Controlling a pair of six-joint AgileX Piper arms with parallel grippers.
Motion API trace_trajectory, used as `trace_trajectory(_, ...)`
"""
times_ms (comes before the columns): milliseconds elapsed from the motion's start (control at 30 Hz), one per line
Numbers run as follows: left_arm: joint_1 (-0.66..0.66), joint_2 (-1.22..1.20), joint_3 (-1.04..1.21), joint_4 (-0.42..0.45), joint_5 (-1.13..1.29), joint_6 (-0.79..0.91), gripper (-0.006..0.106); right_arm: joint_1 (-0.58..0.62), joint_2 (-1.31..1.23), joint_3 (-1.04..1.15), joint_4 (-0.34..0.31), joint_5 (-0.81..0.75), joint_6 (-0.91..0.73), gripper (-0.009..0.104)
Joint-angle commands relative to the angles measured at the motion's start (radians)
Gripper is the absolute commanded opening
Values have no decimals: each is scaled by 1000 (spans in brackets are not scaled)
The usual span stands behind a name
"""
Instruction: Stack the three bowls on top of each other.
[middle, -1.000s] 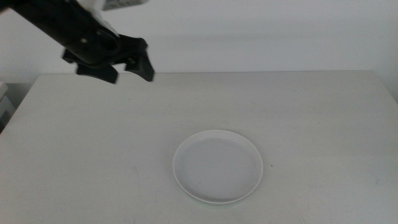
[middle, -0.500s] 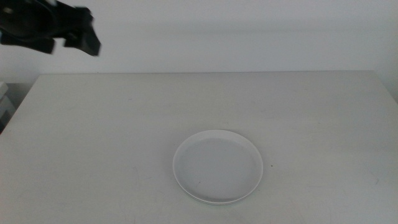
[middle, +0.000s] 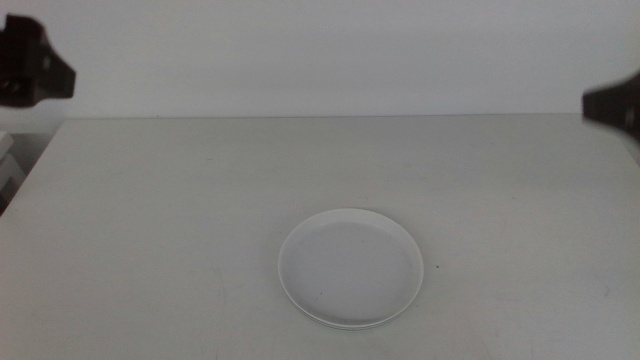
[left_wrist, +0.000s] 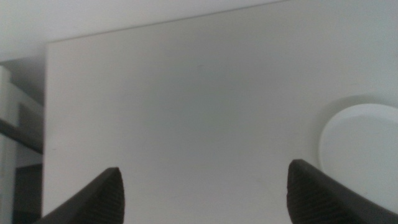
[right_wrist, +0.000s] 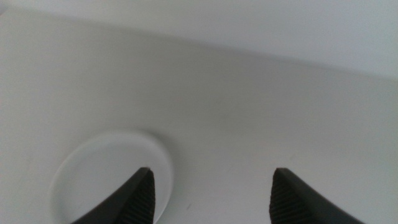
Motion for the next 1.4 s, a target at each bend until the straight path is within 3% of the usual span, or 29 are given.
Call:
trace_trajectory(0,1,-64,26,20,-96,-17,88,-59,11,-80,-33,-62,-4,46)
trace_trajectory(167,1,-188,190,19,-272,-15,88,-208,-11,-54,-26,-18,-27,42)
trace_trajectory(267,1,-271,312,13,-387,-7,88,-248,-83,30,-25,-94,-35,42)
trace_trajectory(633,-12,-592,768,-37,-797,-5,87,-253,-442,470,-31,-431,-167,42)
trace_trajectory(767,-12,-663,887,-45,-928,-5,87,-253,-542,586,-31,-483,-167,42)
trace_trajectory(900,-12,-679,931,-45,-1022,-5,87,-253,-579,635,-31,-481,-166,42)
trace_trajectory(1367,-10,-705,970,-45,-1022,-5,87,-253,-584,681,-28,-456,-163,42)
